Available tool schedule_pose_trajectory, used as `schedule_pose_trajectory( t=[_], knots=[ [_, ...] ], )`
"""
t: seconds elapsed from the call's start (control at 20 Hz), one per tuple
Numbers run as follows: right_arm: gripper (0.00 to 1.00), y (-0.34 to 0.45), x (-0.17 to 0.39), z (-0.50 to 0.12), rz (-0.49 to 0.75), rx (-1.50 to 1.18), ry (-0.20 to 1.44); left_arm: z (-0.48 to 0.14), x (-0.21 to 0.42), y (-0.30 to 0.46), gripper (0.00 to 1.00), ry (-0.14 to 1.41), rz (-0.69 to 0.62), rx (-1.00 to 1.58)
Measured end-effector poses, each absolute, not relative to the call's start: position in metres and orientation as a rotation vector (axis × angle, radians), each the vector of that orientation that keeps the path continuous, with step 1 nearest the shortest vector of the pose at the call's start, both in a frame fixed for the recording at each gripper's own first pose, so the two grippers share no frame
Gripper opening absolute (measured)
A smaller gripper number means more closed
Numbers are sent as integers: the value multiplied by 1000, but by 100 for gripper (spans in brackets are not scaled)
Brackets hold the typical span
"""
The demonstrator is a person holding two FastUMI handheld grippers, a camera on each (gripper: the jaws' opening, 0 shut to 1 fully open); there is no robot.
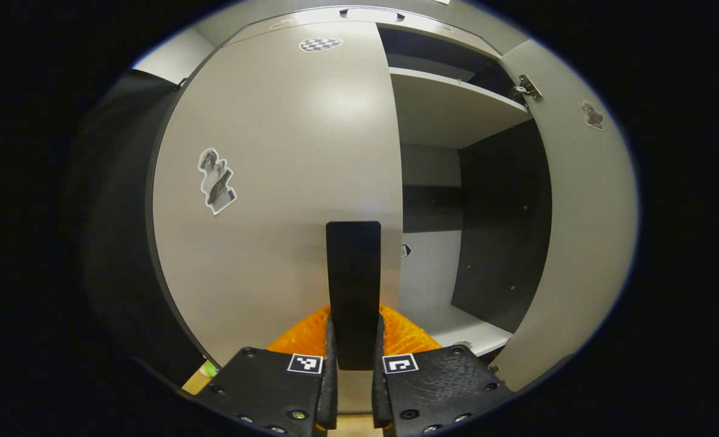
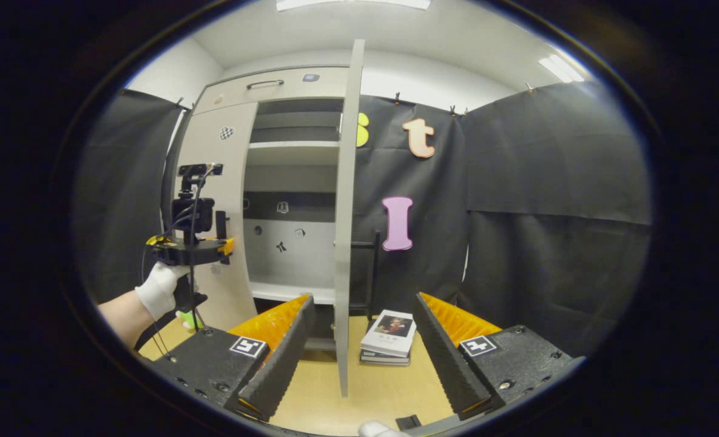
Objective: Open the right door of the double-door shoe cabinet with the right hand, and open the left door with the left hand.
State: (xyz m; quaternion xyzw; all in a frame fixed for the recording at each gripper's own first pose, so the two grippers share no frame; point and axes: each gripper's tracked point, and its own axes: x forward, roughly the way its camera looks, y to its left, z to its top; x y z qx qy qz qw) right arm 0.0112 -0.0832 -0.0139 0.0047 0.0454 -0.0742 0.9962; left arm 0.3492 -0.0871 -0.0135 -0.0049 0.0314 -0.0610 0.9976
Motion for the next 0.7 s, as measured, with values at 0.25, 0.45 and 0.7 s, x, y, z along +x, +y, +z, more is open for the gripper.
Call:
schedule_pose_trajectory(
  t=[0.25, 0.45, 0.7],
  knots=[
    [100, -78, 2, -7, -133, -3, 79, -14, 345, -86, 8, 70, -123, -15],
    [100, -79, -8, -5, -127, -7, 68, -13, 337, -87, 5, 69, -135, -4],
    [100, -77, -21, -4, -106, -2, 59, -9, 317, -84, 5, 63, -147, 2]
  ],
)
